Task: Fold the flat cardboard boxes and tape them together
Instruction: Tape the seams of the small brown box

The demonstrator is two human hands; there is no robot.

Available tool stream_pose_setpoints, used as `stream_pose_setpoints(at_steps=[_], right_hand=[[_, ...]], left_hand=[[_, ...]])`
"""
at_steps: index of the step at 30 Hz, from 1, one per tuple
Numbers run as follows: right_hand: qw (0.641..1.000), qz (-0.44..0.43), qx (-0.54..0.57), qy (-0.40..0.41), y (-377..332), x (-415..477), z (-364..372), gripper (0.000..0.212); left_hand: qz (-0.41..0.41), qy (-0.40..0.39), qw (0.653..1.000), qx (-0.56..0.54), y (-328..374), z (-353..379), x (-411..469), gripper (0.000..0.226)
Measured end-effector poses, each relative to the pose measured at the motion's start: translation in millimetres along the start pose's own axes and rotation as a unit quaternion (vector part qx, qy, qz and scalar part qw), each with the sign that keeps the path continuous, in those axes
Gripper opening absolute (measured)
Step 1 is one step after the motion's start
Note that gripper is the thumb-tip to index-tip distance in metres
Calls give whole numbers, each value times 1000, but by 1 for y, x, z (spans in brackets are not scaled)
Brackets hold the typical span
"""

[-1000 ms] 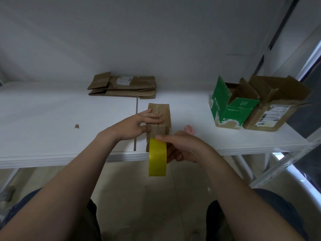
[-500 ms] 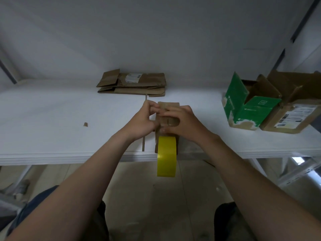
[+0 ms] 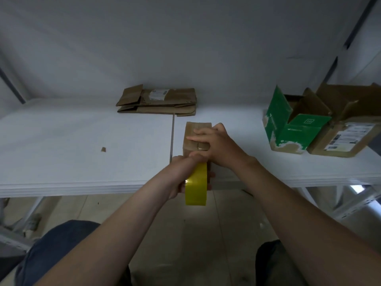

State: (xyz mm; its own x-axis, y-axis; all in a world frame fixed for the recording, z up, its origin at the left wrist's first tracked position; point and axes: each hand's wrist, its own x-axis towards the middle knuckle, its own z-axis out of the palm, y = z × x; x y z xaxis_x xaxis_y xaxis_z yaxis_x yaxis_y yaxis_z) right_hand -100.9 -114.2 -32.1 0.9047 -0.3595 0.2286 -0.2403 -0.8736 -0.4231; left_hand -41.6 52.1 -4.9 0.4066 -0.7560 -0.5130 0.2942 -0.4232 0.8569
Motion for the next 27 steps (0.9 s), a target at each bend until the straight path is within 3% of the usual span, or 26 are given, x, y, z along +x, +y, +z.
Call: stream_pose_setpoints(at_steps=[4,8,15,21,27], right_hand=[[1000,0,-2,-5,-13,-4,-6,52],[1000,5,-11,-13,-24,-17,-9,55],[998,-20,-53,-7,-42,-44,-6,60],[995,-41,-91,25,-40,-49,-1,59],[998,-33,-57,20,-38,-50,3,63]], left_hand=[[26,12,1000,-2,-1,-1,-9,51],[32,-4,999,17,-6,-6,-29,30],[51,40,998,-8,-31,2,-63,25],[-5,35,999,18,-31,11,-54,37],[-43,22,999,6,-44,7,-47,38]])
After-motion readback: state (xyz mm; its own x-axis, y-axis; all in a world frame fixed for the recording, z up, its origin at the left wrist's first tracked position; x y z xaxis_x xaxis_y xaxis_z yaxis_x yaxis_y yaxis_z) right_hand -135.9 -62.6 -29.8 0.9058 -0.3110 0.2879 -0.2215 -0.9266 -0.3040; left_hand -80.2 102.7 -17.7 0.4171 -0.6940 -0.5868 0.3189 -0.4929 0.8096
